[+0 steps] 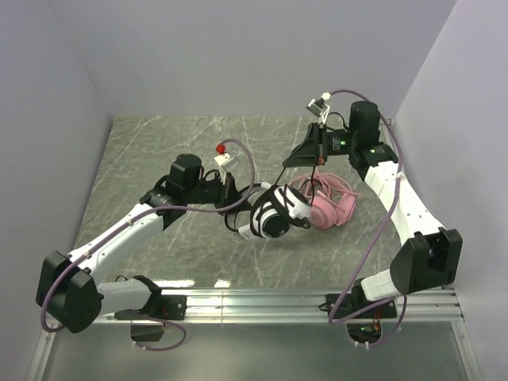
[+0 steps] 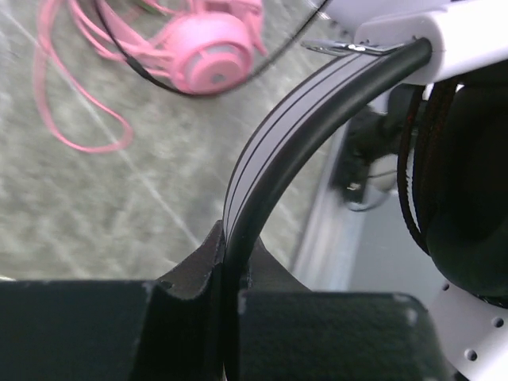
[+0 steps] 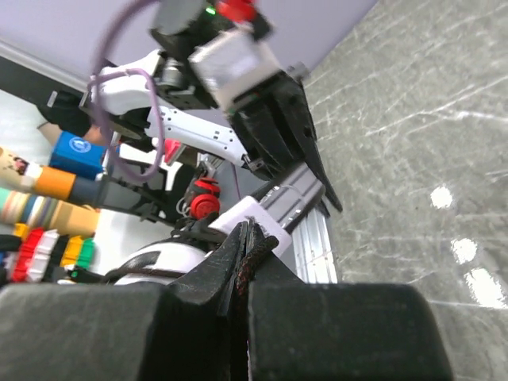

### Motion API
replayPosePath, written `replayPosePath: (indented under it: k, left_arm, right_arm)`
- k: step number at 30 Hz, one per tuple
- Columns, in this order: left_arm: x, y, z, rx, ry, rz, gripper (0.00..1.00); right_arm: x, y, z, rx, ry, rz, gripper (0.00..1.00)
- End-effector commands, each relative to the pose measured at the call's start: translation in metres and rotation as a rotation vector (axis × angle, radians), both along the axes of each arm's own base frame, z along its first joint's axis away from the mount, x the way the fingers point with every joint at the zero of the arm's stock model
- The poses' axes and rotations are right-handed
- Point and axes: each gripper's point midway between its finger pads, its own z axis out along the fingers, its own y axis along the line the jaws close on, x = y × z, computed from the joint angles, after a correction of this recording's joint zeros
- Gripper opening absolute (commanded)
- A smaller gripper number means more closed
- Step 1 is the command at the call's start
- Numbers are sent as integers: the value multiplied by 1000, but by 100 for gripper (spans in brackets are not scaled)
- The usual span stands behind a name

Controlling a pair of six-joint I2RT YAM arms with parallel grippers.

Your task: Wrap the headphones

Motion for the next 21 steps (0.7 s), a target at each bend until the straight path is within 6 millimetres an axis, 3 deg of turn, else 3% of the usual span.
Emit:
replayPosePath:
  k: [1,7,14,17,21]
  left_arm:
    - [-79,-5,66,-250,-63,-395,0]
    - [-83,-2,84,-318,5,-323,0]
    - [-61,10,115,-436,98,-142,0]
    - [-43,10,113,-410,207,-42,0]
    - [-43,11,120,-461,288,-43,0]
  right_arm:
    - [53,-22,12,-17,-218,-247,2]
    - [50,-23,19,-2,-261,-271,2]
    - [50,-26,19,8,-286,-318,3]
    - [47,-27,17,15,-291,-325,4]
    - [48,-28,10,-1,-297,-353,6]
